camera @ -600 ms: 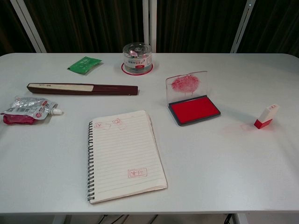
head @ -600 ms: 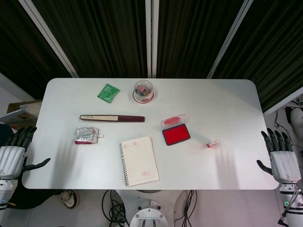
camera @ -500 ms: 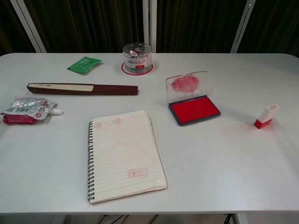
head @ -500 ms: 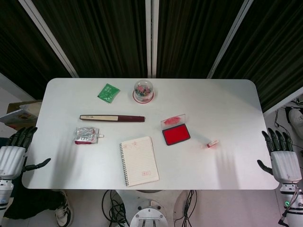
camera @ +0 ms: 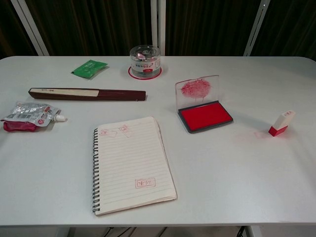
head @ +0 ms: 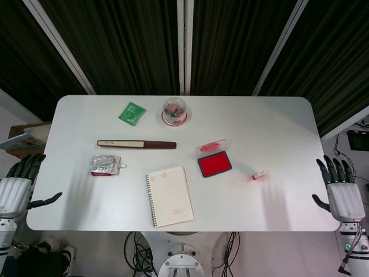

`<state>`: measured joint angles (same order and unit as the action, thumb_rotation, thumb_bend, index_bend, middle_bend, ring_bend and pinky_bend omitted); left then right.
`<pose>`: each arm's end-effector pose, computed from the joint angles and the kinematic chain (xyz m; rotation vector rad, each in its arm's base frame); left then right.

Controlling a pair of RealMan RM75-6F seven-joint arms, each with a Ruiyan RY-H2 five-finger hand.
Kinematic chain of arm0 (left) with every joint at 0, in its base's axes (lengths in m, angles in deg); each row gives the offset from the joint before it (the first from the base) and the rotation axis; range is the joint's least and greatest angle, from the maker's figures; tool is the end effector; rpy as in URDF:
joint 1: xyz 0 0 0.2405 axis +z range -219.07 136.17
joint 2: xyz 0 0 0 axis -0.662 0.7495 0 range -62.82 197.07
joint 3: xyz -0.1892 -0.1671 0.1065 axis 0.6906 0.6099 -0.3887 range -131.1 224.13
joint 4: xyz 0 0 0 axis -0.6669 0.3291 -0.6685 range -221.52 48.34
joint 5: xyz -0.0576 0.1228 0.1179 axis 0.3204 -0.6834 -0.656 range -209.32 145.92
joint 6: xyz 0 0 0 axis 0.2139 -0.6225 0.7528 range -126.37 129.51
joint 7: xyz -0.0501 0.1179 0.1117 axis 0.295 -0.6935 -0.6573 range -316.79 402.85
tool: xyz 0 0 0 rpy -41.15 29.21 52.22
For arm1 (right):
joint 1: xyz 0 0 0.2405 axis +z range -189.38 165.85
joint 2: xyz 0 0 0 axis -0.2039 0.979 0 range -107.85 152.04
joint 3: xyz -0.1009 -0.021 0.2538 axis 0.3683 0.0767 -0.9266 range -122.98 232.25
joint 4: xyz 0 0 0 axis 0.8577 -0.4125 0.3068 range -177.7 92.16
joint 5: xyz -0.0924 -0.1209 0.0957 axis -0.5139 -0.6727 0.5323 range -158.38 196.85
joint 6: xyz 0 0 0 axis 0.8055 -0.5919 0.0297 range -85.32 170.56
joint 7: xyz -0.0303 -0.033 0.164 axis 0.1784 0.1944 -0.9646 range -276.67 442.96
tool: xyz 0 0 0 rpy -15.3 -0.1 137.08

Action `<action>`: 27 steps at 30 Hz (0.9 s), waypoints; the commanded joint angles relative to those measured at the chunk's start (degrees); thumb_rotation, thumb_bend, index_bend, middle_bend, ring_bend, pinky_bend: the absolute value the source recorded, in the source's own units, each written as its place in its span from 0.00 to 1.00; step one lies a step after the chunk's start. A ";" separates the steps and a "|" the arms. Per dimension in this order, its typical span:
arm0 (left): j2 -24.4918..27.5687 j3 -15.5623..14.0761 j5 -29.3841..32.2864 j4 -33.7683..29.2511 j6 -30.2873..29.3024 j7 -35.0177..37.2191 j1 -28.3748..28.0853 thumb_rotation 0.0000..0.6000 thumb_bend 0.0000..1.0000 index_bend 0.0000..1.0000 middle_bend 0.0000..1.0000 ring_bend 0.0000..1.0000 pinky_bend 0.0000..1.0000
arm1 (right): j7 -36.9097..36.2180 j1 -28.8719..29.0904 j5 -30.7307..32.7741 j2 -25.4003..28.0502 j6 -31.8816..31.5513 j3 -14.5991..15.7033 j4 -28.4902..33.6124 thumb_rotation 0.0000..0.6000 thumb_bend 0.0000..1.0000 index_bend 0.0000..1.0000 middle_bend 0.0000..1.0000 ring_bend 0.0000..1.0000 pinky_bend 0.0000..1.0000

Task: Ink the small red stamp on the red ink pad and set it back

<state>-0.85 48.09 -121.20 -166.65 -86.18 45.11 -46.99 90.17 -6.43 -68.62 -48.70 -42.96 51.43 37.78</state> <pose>-0.3336 0.2080 0.1903 -1.4543 -0.7668 -0.8763 -0.3353 -0.2118 0.1737 1.4569 -0.7121 0.7747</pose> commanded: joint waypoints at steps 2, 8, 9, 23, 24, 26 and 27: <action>-0.39 -0.04 0.31 0.41 0.26 0.14 0.04 0.42 0.09 0.01 0.08 0.08 0.19 | 4.49 2.15 -0.50 1.09 2.92 -0.16 2.54 1.00 0.07 0.00 0.00 0.00 0.00; -0.91 -0.29 0.06 0.82 0.73 0.25 -0.19 0.42 0.09 0.01 0.08 0.08 0.19 | 10.80 5.19 -1.25 3.26 6.93 -0.36 7.39 1.00 0.07 0.00 0.00 0.00 0.00; -0.91 -0.27 0.00 0.81 0.65 0.26 -0.20 0.42 0.09 0.01 0.08 0.08 0.19 | 11.45 5.76 -1.30 3.41 7.65 -0.46 7.88 1.00 0.07 0.00 0.00 0.00 0.00; -1.14 -0.60 0.21 1.44 1.02 0.75 -0.08 0.42 0.09 0.01 0.08 0.08 0.19 | 17.91 13.55 0.33 1.34 18.58 -1.13 8.94 1.00 0.08 0.07 0.33 0.92 1.00; -1.19 -0.59 0.25 1.54 1.08 0.84 -0.11 0.42 0.09 0.01 0.08 0.08 0.19 | 18.64 14.01 0.27 1.05 18.92 -1.22 8.55 1.00 0.08 0.11 0.33 0.93 1.00; -1.35 -0.58 0.35 1.80 1.29 1.05 -0.19 0.42 0.09 0.01 0.08 0.08 0.19 | 20.48 14.73 0.70 0.11 19.72 -1.25 7.44 1.00 0.08 0.18 0.32 0.94 1.00; -1.43 -0.59 0.37 1.93 1.40 1.14 -0.23 0.42 0.09 0.01 0.08 0.08 0.19 | 20.77 15.00 1.06 -0.28 20.22 -1.22 7.18 1.00 0.08 0.20 0.32 0.94 1.00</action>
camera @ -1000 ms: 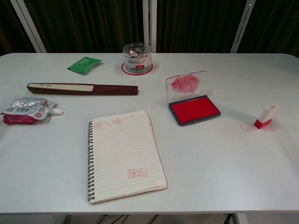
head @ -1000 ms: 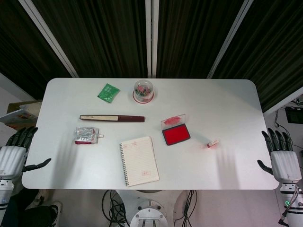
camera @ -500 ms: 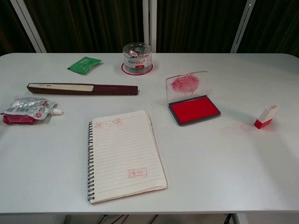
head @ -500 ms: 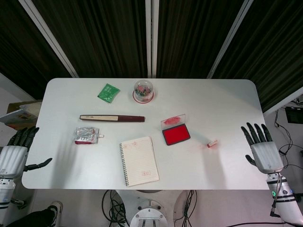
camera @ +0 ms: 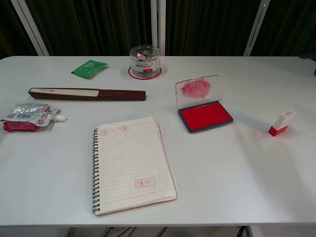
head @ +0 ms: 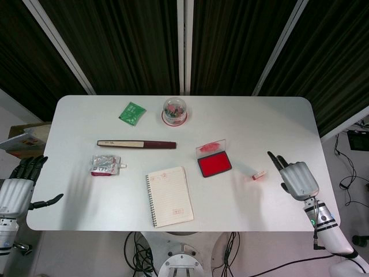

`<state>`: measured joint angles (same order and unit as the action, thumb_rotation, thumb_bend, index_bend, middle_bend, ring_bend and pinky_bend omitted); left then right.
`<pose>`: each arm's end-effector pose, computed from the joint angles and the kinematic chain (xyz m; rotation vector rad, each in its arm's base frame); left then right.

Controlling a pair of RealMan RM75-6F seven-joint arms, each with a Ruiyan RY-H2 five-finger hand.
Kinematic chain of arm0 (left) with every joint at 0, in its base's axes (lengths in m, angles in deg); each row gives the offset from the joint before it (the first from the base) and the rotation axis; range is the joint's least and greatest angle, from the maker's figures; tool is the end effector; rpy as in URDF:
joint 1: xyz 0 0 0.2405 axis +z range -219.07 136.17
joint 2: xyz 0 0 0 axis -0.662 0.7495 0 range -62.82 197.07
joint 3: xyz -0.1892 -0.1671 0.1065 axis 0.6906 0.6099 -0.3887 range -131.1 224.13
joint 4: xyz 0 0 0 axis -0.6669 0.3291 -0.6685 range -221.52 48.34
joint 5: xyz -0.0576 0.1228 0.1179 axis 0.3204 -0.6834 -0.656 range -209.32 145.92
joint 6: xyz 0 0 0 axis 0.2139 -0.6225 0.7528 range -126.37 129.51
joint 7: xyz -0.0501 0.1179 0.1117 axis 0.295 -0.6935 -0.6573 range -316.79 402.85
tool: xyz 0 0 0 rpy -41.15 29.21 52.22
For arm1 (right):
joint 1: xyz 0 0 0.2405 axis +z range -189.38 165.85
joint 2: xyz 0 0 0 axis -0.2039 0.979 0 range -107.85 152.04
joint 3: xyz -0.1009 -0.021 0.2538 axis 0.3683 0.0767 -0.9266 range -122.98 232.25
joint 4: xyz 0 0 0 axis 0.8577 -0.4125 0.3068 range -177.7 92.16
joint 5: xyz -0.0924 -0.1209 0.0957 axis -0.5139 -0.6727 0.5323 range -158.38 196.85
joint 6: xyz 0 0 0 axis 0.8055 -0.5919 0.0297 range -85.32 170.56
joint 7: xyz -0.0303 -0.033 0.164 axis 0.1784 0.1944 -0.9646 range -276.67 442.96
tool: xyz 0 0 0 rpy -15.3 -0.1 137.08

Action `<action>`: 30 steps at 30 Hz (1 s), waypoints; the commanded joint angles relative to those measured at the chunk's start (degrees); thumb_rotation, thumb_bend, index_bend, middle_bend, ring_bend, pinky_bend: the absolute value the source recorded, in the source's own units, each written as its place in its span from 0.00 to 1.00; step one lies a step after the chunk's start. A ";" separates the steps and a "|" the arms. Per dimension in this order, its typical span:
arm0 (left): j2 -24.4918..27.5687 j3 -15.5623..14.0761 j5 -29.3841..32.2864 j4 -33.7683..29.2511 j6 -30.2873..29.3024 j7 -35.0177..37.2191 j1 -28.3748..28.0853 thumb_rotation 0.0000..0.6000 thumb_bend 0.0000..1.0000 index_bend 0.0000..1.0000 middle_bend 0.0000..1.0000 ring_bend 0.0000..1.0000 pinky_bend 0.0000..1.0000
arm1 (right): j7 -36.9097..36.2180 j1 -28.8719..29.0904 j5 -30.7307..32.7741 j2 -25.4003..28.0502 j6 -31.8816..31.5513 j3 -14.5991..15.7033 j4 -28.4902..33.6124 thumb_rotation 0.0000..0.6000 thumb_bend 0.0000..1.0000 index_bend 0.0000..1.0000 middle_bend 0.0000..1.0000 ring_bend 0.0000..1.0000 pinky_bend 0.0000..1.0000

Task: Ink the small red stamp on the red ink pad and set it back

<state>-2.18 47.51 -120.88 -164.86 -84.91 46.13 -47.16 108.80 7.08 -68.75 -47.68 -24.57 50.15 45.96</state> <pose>-0.3402 0.2077 0.1809 -1.4648 -0.7984 -0.8616 -0.2724 -0.2782 0.1209 1.8287 -0.5252 0.6271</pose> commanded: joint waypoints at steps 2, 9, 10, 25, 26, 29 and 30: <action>-0.33 -0.04 0.15 0.51 0.45 0.31 -0.16 0.42 0.09 0.01 0.08 0.08 0.19 | 2.52 2.10 2.00 -2.10 2.98 0.14 -1.80 1.00 0.08 0.22 0.31 0.94 1.00; -1.16 0.00 0.66 2.02 1.41 1.20 -0.48 0.42 0.09 0.01 0.08 0.08 0.19 | 1.40 3.52 1.93 -5.70 3.83 0.68 -6.52 1.00 0.08 0.23 0.31 0.94 1.00; -1.26 0.02 0.71 2.22 1.51 1.31 -0.54 0.42 0.09 0.01 0.08 0.08 0.19 | 1.01 3.77 1.57 -6.46 3.67 0.76 -7.55 1.00 0.09 0.24 0.31 0.94 1.00; -1.46 0.07 1.00 3.09 1.44 1.99 -0.51 0.42 0.09 0.01 0.08 0.08 0.19 | -7.21 6.40 -0.99 -14.98 3.24 2.05 -19.78 1.00 0.12 0.35 0.31 0.94 1.00; -1.49 0.07 1.03 3.13 1.48 2.03 -0.51 0.42 0.09 0.01 0.08 0.08 0.19 | -7.79 6.53 -1.19 -15.45 3.13 2.13 -20.47 1.00 0.12 0.36 0.31 0.94 1.00; -1.62 0.01 1.02 3.21 1.70 2.10 -0.60 0.42 0.09 0.01 0.08 0.08 0.19 | -9.44 6.90 -1.59 -16.60 3.00 2.39 -21.91 1.00 0.12 0.38 0.31 0.94 1.00; -1.64 -0.02 0.96 3.19 1.70 2.10 -0.62 0.42 0.09 0.01 0.08 0.08 0.19 | -9.80 6.97 -1.63 -16.89 2.97 2.46 -22.29 1.00 0.13 0.39 0.31 0.94 1.00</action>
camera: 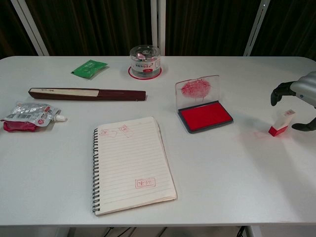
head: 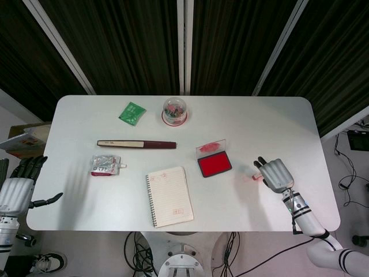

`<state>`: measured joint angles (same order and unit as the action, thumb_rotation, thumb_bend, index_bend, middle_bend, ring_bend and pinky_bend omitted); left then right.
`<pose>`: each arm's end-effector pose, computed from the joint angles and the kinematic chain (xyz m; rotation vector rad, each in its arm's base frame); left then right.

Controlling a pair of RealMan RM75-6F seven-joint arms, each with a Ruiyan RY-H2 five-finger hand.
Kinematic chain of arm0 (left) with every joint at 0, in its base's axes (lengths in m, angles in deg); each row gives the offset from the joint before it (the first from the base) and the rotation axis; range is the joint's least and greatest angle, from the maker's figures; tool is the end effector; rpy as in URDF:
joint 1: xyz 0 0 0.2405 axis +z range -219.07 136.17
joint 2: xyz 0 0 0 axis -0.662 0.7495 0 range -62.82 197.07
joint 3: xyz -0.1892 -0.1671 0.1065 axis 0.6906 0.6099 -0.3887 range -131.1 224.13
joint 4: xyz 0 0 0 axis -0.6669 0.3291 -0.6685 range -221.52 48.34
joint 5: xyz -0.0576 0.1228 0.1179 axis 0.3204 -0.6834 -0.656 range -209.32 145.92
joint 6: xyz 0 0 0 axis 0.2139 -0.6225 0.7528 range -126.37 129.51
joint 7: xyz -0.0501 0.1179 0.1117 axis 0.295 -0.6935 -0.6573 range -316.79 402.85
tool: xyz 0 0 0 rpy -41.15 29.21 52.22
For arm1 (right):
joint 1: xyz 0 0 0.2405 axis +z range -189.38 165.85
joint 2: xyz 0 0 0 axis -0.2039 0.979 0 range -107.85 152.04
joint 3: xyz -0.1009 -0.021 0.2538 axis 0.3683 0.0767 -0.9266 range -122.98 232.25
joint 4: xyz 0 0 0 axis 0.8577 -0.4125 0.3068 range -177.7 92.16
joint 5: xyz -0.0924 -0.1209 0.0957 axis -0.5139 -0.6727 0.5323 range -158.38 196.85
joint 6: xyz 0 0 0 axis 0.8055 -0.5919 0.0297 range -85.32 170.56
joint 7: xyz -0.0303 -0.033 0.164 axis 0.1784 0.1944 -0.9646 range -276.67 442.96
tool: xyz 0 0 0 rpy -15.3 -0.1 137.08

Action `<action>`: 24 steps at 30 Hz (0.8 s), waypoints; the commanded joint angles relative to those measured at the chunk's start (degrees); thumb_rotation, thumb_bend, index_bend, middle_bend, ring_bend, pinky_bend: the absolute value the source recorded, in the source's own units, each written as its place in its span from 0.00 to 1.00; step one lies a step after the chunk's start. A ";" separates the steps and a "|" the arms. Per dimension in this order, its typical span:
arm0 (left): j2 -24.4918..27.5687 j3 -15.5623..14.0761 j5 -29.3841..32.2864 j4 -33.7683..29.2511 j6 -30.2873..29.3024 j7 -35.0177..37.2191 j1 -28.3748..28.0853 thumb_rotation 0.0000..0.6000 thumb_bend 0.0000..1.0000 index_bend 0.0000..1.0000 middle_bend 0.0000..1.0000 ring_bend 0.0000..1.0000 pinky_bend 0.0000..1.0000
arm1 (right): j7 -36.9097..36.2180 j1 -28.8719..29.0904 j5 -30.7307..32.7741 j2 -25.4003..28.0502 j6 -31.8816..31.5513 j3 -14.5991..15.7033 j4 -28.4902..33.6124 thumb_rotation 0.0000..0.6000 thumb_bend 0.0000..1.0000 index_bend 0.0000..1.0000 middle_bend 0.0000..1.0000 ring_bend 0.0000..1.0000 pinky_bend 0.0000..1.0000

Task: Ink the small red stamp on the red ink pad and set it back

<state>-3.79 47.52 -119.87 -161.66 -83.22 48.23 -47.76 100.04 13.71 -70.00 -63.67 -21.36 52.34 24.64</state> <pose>-0.3503 0.2122 0.1742 -1.4622 -0.8271 -0.8475 -0.2818 -0.3137 0.0410 1.9111 -0.5408 0.6594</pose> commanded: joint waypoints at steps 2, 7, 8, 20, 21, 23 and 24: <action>-0.02 -0.05 -0.20 -0.07 -0.11 -0.06 -0.04 0.42 0.09 0.01 0.08 0.08 0.19 | -1.68 0.46 -0.35 -1.55 -0.25 0.39 -1.91 1.00 0.13 0.41 0.32 0.94 1.00; 0.18 -0.01 -0.03 -0.15 -0.26 -0.15 0.09 0.42 0.09 0.01 0.08 0.08 0.19 | -3.25 0.57 -0.06 -2.82 -0.34 0.57 -3.78 1.00 0.14 0.45 0.34 0.94 1.00; 0.22 -0.02 -0.01 -0.18 -0.24 -0.18 0.10 0.42 0.09 0.01 0.08 0.08 0.19 | -3.54 0.57 -0.04 -3.00 -0.45 0.58 -4.07 1.00 0.14 0.45 0.34 0.94 1.00; 0.17 -0.06 0.03 -0.28 0.06 -0.24 -0.05 0.42 0.09 0.01 0.08 0.08 0.19 | -4.81 0.86 0.33 -3.80 -0.57 0.92 -5.69 1.00 0.20 0.47 0.35 0.94 1.00; 0.18 -0.07 0.02 -0.27 0.07 -0.23 -0.05 0.42 0.09 0.01 0.08 0.08 0.19 | -4.80 0.88 0.40 -3.81 -0.50 0.95 -5.73 1.00 0.21 0.48 0.35 0.94 1.00; 0.20 -0.07 0.06 -0.24 0.07 -0.25 -0.04 0.42 0.09 0.01 0.08 0.08 0.19 | -4.90 0.91 0.58 -3.82 -0.29 1.04 -5.72 1.00 0.22 0.49 0.36 0.94 1.00; 0.21 -0.06 0.08 -0.24 0.06 -0.24 -0.04 0.43 0.09 0.01 0.08 0.08 0.19 | -4.95 0.91 0.63 -3.83 -0.25 1.07 -5.73 1.00 0.23 0.50 0.37 0.94 1.00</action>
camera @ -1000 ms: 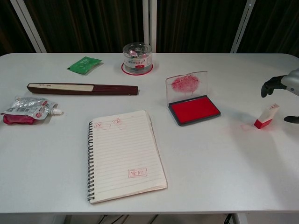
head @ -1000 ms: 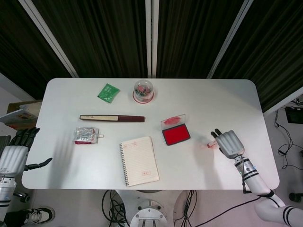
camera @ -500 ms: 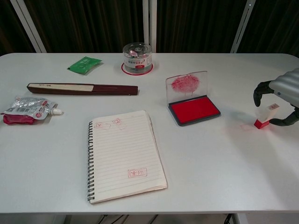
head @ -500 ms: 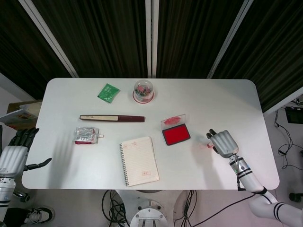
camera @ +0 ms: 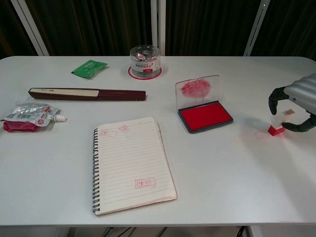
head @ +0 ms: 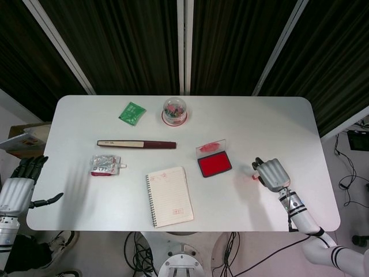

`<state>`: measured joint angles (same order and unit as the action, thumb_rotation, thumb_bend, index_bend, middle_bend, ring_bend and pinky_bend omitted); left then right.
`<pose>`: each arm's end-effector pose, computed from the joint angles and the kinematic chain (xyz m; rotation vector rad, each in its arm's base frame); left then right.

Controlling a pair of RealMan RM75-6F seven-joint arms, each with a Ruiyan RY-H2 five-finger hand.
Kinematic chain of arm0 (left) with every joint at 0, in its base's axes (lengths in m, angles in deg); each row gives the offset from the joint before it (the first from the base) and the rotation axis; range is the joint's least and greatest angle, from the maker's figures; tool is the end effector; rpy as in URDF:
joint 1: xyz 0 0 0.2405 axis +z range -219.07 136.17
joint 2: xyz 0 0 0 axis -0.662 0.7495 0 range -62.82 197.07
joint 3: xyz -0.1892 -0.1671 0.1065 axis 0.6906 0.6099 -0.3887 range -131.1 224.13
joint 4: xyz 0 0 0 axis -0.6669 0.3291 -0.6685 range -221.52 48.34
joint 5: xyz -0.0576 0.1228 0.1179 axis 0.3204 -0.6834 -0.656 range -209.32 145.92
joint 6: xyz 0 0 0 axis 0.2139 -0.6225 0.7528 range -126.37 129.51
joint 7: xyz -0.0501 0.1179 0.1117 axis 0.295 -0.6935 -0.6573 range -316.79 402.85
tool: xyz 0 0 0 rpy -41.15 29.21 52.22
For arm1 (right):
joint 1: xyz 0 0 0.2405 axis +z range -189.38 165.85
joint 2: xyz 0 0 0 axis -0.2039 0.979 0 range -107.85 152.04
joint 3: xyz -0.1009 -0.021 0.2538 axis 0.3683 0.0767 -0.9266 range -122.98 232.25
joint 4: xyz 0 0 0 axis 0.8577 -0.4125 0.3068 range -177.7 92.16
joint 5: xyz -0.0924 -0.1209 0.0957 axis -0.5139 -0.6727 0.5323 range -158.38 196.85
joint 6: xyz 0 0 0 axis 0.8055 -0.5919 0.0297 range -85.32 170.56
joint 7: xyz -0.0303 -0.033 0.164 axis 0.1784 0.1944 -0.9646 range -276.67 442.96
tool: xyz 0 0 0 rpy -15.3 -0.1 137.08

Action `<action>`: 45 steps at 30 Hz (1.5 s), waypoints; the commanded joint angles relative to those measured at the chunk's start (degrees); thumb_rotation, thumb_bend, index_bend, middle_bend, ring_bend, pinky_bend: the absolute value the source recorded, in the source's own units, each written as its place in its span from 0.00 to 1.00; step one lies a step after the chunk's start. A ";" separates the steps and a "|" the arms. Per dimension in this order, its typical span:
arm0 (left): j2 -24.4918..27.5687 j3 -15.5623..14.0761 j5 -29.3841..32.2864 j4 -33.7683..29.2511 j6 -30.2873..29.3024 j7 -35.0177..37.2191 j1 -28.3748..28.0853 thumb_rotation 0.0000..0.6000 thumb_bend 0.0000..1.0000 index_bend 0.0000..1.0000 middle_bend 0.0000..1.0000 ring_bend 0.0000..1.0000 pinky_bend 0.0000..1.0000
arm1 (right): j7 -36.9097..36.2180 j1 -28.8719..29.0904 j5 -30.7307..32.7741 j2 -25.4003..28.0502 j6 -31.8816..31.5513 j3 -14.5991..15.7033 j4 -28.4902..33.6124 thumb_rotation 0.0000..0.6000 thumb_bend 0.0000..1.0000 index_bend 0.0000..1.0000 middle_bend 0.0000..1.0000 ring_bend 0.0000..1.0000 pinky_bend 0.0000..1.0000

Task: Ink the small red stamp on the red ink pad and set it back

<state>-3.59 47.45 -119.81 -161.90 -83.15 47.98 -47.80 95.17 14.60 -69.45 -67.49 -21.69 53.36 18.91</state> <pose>-0.3501 0.2122 0.1747 -1.4642 -0.8257 -0.8433 -0.2871 -0.3187 0.0254 1.9004 -0.5951 0.6861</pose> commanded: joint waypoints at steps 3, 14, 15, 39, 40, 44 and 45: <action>0.07 0.02 0.00 -0.03 -0.02 0.01 -0.01 0.42 0.09 0.01 0.08 0.08 0.19 | -0.19 0.05 0.21 -0.15 0.14 0.14 -0.26 1.00 0.25 0.51 0.38 0.94 1.00; 0.16 0.04 0.01 -0.13 0.07 0.04 -0.11 0.42 0.09 0.01 0.08 0.08 0.19 | -1.04 0.15 -0.09 -0.82 -0.65 0.38 -1.39 1.00 0.28 0.56 0.45 0.94 1.00; 0.16 0.04 0.01 -0.13 0.08 0.05 -0.11 0.42 0.09 0.01 0.08 0.08 0.19 | -1.06 0.18 -0.08 -0.87 -0.68 0.37 -1.44 1.00 0.28 0.56 0.45 0.94 1.00; 0.37 0.14 0.16 0.13 -0.13 0.97 -0.02 0.43 0.09 0.01 0.08 0.08 0.19 | -0.71 2.09 -0.22 2.91 -1.66 -1.50 6.21 1.00 0.30 0.60 0.50 0.94 1.00; 0.37 0.15 0.12 0.13 -0.22 1.05 0.00 0.43 0.09 0.01 0.08 0.08 0.19 | -0.08 2.81 0.02 3.28 -0.98 -2.04 7.70 1.00 0.30 0.60 0.50 0.94 1.00; 0.31 0.02 0.10 0.29 -0.27 1.24 0.14 0.44 0.09 0.01 0.08 0.08 0.19 | 2.26 5.48 2.18 3.71 3.13 -3.85 12.85 1.00 0.30 0.60 0.50 0.94 1.00; 0.31 -0.03 0.13 0.36 -0.25 1.30 0.19 0.44 0.09 0.01 0.08 0.08 0.19 | 3.06 6.13 2.92 3.76 4.22 -4.33 13.97 1.00 0.30 0.60 0.50 0.94 1.00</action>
<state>-3.28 47.43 -119.68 -161.54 -83.41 49.28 -47.62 96.61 19.08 -68.05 -64.23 -19.71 50.32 30.50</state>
